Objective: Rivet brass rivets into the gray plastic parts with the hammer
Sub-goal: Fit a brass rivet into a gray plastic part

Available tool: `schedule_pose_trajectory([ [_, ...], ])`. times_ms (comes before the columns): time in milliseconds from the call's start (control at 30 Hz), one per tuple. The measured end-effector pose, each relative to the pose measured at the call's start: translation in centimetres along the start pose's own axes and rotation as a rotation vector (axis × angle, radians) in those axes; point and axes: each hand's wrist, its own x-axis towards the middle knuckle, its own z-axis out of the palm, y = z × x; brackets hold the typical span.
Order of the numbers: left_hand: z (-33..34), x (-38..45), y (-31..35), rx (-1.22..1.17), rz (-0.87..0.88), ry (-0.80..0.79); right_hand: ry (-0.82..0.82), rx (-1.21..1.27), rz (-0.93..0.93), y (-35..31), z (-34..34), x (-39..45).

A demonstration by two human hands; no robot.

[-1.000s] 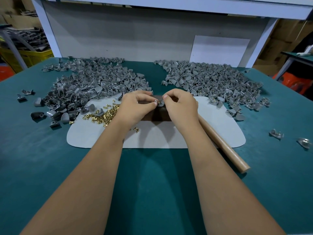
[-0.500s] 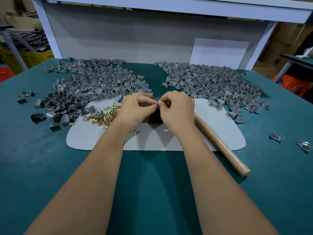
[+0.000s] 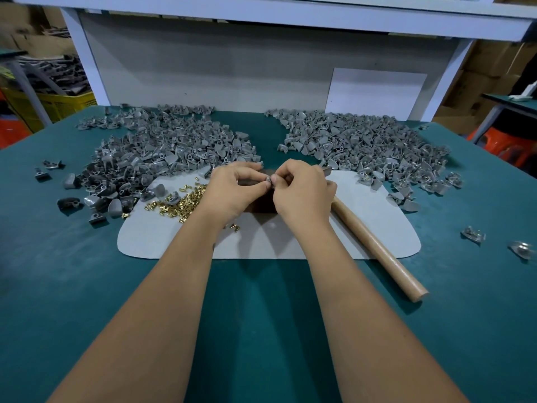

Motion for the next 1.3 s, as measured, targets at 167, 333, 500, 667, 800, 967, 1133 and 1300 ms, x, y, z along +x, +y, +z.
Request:
schedule_pose_trajectory([
  [167,-0.3,-0.1,0.0,0.043,-0.009,-0.024,-0.018,0.241,0.005,0.9,0.1,-0.5],
  [333,-0.4,-0.2,0.1,0.042,-0.022,-0.035,0.012,0.579,0.184,1.1,-0.3,-0.5],
  [500,-0.3,-0.2,0.3,0.013,-0.038,-0.037,-0.020,0.577,0.190,1.3,-0.1,-0.3],
  [667,-0.4,-0.2,0.3,-0.007,-0.055,-0.035,-0.023,0.573,0.182,1.5,-0.3,-0.2],
  [800,-0.3,-0.1,0.2,-0.026,-0.052,-0.032,-0.027,0.535,0.153,1.5,-0.3,-0.2],
  [967,-0.4,-0.1,0.1,-0.048,-0.049,-0.024,-0.033,0.477,0.117,1.4,-0.3,-0.3],
  [1133,-0.5,0.0,0.0,-0.056,-0.059,-0.020,-0.022,0.468,0.107,1.2,-0.4,-0.4],
  [1300,-0.4,-0.1,0.1,-0.096,-0.071,-0.022,0.014,0.409,0.110,1.0,-1.0,-0.6],
])
